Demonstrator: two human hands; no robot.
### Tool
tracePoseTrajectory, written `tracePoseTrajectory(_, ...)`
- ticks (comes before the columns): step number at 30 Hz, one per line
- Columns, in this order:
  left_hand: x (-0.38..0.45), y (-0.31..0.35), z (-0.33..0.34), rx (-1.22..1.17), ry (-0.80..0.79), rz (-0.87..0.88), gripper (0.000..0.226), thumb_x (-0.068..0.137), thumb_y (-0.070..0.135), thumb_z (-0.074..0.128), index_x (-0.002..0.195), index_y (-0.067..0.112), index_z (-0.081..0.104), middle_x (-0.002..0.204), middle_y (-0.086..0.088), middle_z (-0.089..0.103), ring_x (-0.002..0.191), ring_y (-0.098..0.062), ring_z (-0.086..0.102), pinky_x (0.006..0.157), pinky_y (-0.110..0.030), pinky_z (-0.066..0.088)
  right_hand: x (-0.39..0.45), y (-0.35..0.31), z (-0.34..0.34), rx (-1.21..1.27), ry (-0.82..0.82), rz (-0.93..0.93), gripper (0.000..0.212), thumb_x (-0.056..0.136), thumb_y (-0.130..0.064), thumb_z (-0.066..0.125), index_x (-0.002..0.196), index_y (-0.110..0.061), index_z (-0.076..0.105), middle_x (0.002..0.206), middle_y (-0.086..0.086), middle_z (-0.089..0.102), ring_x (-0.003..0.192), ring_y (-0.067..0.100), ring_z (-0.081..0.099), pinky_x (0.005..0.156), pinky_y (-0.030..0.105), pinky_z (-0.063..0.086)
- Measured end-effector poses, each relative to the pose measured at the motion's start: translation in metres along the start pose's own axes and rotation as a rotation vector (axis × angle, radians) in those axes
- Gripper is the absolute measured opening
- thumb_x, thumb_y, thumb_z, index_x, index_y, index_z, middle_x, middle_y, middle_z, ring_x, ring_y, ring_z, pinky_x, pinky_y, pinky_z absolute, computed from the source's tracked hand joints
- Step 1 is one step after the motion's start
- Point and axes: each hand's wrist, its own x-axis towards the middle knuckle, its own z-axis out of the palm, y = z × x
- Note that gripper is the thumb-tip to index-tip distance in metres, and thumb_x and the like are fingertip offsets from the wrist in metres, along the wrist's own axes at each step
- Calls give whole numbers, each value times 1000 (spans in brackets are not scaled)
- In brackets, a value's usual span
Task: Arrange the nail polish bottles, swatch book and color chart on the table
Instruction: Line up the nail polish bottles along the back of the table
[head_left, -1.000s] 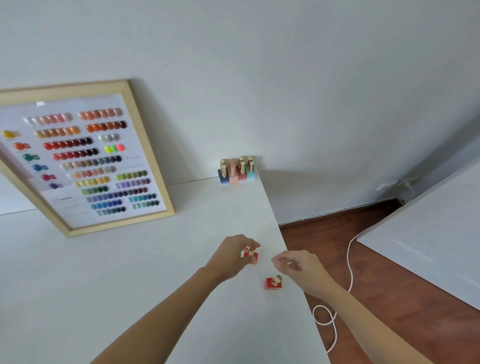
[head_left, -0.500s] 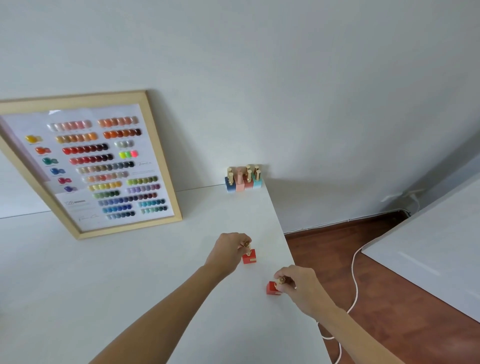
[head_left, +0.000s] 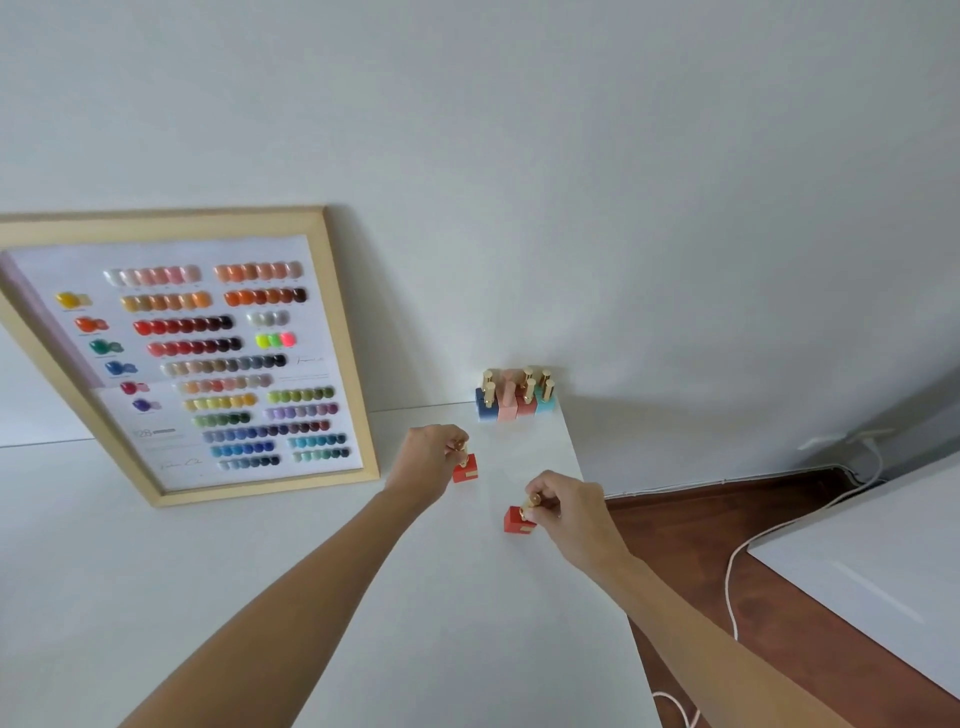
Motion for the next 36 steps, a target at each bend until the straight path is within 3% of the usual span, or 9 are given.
tracePoseTrajectory(6, 46, -6, -4, 6, -18, -16, 26, 91, 7, 60, 115, 12, 69, 111, -7, 71, 96, -21, 66, 81, -21, 50, 63, -10, 20, -47, 6, -42, 11, 77, -3, 70, 83, -11, 64, 74, 2, 68, 67, 9, 61, 61, 2, 42)
tracePoseTrajectory(11, 69, -7, -2, 12, -53, -2, 27, 91, 4, 57, 115, 10, 68, 111, -11, 70, 99, -27, 65, 90, -38, 54, 99, -17, 32, -41, 24, -74, 13, 76, 2, 66, 79, -9, 61, 72, 1, 66, 64, 7, 58, 60, -1, 40)
tracePoseTrajectory(15, 79, -8, 1, -25, -68, -22, 26, 90, 2, 56, 112, 8, 69, 107, -13, 69, 97, -30, 66, 88, -42, 55, 119, -18, 40, -42, 7, -94, 13, 78, 1, 66, 85, -9, 62, 75, 5, 69, 66, 10, 59, 59, 1, 41)
tracePoseTrajectory(20, 83, -9, 2, -73, -82, -7, 30, 88, -1, 55, 114, 9, 68, 109, -12, 70, 100, -26, 65, 91, -38, 53, 130, -16, 49, -44, 13, -101, 19, 78, 3, 65, 93, -8, 63, 78, 6, 69, 67, 13, 58, 60, 7, 41)
tracePoseTrajectory(23, 79, -13, 4, -89, -72, 6, 45, 86, -11, 46, 122, 9, 63, 112, -11, 68, 101, -22, 65, 91, -33, 53, 135, -16, 52, -31, 11, -99, 21, 77, 3, 65, 95, -7, 61, 84, 7, 69, 72, 15, 60, 63, 5, 43)
tracePoseTrajectory(27, 71, -23, 12, -69, -66, -3, 61, 79, -11, 52, 134, 14, 51, 123, -9, 60, 114, -22, 57, 95, -30, 48, 137, -18, 53, 4, 3, -90, 22, 77, 0, 68, 96, -7, 60, 91, 10, 71, 83, 21, 66, 76, 29, 55)
tracePoseTrajectory(29, 67, -29, 20, -38, -92, -28, 66, 78, -2, 63, 139, 16, 44, 132, -8, 53, 122, -24, 51, 99, -32, 45, 134, -16, 52, 40, 38, -100, 24, 74, 1, 71, 93, -7, 60, 90, 7, 70, 81, 17, 67, 75, 27, 56)
tracePoseTrajectory(32, 64, -34, 38, -43, -107, -96, 72, 74, 8, 75, 138, 17, 44, 132, -8, 50, 117, -26, 53, 95, -33, 45, 124, -4, 47, 77, 179, -68, 24, 73, 2, 72, 88, -12, 60, 82, -1, 67, 74, 7, 63, 68, 9, 50)
tracePoseTrajectory(36, 67, -33, 53, -68, -54, -136, 56, 76, 17, 77, 127, 16, 52, 120, -8, 55, 103, -26, 58, 85, -33, 50, 117, 20, 37, 116, 346, 68, 28, 73, 5, 68, 85, -16, 54, 82, -1, 60, 74, 13, 59, 61, 11, 47)
